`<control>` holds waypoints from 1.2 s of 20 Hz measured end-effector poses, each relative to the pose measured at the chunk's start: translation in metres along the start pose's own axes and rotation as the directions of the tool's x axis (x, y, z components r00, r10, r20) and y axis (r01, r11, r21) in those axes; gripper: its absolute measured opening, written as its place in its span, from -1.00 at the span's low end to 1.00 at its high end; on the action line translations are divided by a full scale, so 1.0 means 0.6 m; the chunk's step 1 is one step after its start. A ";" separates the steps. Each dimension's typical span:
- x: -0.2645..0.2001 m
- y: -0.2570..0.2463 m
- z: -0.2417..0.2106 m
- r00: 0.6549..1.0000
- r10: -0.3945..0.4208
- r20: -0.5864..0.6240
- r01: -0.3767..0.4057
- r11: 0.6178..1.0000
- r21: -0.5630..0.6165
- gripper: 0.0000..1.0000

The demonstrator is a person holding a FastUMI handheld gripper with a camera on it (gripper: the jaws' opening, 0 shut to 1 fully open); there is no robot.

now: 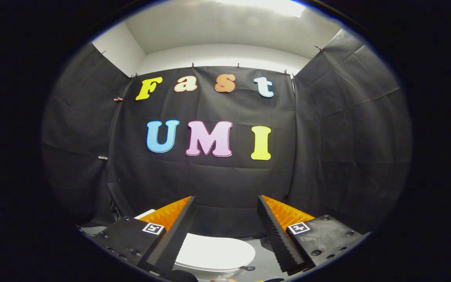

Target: Open the toilet lid.

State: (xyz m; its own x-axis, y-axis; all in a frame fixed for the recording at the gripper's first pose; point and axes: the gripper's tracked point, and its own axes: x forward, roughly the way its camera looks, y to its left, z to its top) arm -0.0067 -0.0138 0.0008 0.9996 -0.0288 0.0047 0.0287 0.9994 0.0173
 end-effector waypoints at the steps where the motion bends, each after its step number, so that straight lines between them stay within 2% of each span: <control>1: 0.000 -0.003 -0.002 1.000 -0.005 -0.003 0.004 1.000 -0.004 0.97; 8: 0.008 -0.041 -0.016 0.998 -0.056 -0.014 0.056 0.998 0.011 0.97; 13: 0.034 -0.090 -0.068 0.994 -0.089 -0.065 0.094 0.992 0.079 0.97; 19: 0.078 -0.160 -0.201 0.963 -0.114 -0.245 0.179 0.949 0.261 0.99; 24: 0.088 -0.228 -0.356 0.898 -0.112 -0.425 0.286 0.883 0.373 0.97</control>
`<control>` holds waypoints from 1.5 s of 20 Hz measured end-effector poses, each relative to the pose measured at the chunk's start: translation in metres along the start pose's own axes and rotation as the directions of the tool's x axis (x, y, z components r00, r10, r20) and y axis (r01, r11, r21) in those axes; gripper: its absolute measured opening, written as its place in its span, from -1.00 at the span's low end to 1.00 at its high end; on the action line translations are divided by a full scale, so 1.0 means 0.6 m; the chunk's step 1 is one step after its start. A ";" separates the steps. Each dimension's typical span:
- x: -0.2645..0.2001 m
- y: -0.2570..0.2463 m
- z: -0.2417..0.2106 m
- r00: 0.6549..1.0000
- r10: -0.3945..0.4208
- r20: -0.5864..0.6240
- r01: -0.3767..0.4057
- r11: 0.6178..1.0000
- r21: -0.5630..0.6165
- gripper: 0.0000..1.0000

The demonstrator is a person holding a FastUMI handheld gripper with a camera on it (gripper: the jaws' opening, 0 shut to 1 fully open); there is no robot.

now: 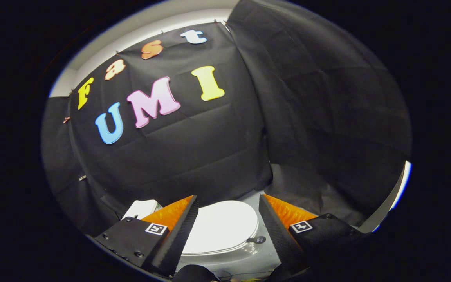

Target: Open the toilet lid.

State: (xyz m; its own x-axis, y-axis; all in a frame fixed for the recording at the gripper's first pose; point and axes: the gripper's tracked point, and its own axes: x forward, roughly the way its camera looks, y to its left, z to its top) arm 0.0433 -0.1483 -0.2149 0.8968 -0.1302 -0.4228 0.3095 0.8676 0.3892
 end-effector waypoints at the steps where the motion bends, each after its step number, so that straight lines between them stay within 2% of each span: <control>1: 0.017 -0.020 -0.021 0.999 -0.010 -0.032 0.011 1.000 0.027 0.97; 7: 0.102 -0.103 -0.141 0.978 -0.040 -0.206 0.076 0.983 0.169 0.97; 11: 0.167 -0.158 -0.223 0.942 -0.058 -0.330 0.147 0.957 0.251 0.97; 15: 0.209 -0.210 -0.313 0.904 -0.037 -0.425 0.194 0.923 0.332 0.97; 20: 0.258 -0.236 -0.410 0.854 0.002 -0.520 0.243 0.882 0.403 0.97; 25: 0.284 -0.244 -0.478 0.819 0.077 -0.568 0.266 0.826 0.496 0.95; 29: 0.294 -0.246 -0.508 0.814 0.134 -0.565 0.263 0.782 0.565 0.95; 30: 0.298 -0.245 -0.505 0.823 0.146 -0.549 0.254 0.770 0.585 0.79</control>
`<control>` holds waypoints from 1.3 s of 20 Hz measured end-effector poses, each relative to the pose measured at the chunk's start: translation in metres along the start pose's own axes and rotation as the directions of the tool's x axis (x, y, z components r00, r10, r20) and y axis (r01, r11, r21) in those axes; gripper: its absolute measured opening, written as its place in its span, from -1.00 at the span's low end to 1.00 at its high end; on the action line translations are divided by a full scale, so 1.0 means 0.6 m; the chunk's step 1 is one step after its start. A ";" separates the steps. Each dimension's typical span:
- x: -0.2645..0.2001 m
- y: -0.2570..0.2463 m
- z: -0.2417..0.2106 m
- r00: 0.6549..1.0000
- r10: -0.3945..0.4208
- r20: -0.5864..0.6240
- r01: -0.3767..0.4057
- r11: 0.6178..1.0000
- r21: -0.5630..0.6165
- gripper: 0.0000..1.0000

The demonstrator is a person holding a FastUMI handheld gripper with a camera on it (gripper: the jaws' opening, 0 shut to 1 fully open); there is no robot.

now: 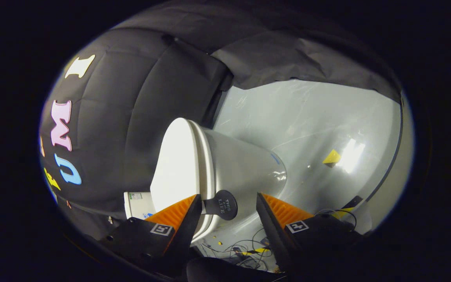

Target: Open the toilet lid.

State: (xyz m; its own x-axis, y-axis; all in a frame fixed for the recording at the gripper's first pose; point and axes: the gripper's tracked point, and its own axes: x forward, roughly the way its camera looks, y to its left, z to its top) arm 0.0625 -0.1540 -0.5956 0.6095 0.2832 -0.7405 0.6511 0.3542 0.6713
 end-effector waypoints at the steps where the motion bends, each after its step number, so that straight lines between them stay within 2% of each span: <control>1: 0.003 0.002 0.001 1.000 0.013 0.005 -0.013 1.000 0.003 0.78; 2: 0.007 0.002 -0.001 1.000 0.021 0.007 -0.021 1.000 0.004 0.78; 4: 0.020 -0.006 -0.006 1.000 0.013 -0.008 -0.013 1.000 0.021 0.31; 7: 0.026 0.002 -0.008 0.998 0.054 -0.019 -0.053 0.997 0.052 -0.40; 14: 0.021 0.016 -0.015 0.990 0.136 -0.036 -0.134 0.989 0.058 -0.42; 15: 0.025 0.010 -0.015 0.992 0.123 -0.032 -0.121 0.992 0.046 -0.42; 16: 0.018 0.024 -0.040 0.989 0.150 0.014 -0.150 0.986 0.078 -0.42; 17: 0.032 0.026 -0.017 0.987 0.155 -0.034 -0.152 0.986 0.072 -0.89; 26: -0.001 0.039 -0.008 0.988 0.152 -0.008 -0.152 0.988 -0.016 -0.90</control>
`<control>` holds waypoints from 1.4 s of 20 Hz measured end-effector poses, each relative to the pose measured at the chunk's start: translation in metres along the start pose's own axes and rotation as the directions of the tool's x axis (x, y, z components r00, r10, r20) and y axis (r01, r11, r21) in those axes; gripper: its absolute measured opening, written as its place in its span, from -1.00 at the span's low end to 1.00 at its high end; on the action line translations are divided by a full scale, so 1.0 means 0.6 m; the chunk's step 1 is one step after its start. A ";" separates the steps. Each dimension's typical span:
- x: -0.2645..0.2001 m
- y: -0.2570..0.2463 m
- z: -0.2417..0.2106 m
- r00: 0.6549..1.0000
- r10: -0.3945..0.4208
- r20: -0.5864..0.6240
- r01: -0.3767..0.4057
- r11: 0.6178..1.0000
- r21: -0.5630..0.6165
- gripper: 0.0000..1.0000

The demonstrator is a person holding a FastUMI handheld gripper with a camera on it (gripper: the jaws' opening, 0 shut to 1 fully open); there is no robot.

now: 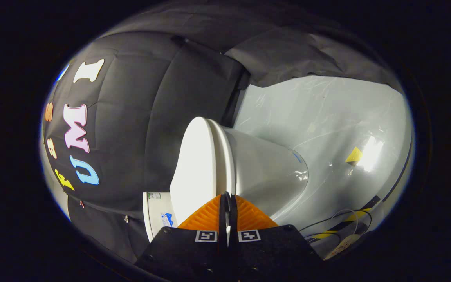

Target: Open the toilet lid.

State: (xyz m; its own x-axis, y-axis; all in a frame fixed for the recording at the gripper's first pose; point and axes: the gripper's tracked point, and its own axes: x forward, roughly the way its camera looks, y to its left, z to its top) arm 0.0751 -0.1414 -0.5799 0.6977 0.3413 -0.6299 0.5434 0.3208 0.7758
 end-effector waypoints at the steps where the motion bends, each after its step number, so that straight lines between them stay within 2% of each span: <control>1: -0.004 0.008 0.002 1.000 0.008 0.004 -0.008 1.000 -0.008 -0.90; 7: -0.037 0.066 0.004 0.997 0.001 0.074 0.004 0.998 -0.064 -0.89; 11: -0.068 0.135 -0.004 0.990 -0.028 0.135 0.054 0.979 -0.196 -0.89; 14: -0.102 0.216 -0.015 0.984 0.014 0.180 0.038 0.959 -0.280 -0.90; 22: -0.155 0.414 -0.094 0.965 0.094 0.244 0.052 0.845 -0.532 -0.89; 28: -0.171 0.499 -0.143 0.950 0.127 0.284 0.083 0.776 -0.625 -0.89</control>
State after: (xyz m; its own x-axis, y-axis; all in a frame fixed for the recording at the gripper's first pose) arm 0.1260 -0.0045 -0.2861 0.8649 0.1138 -0.4889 0.1879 0.8298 0.5255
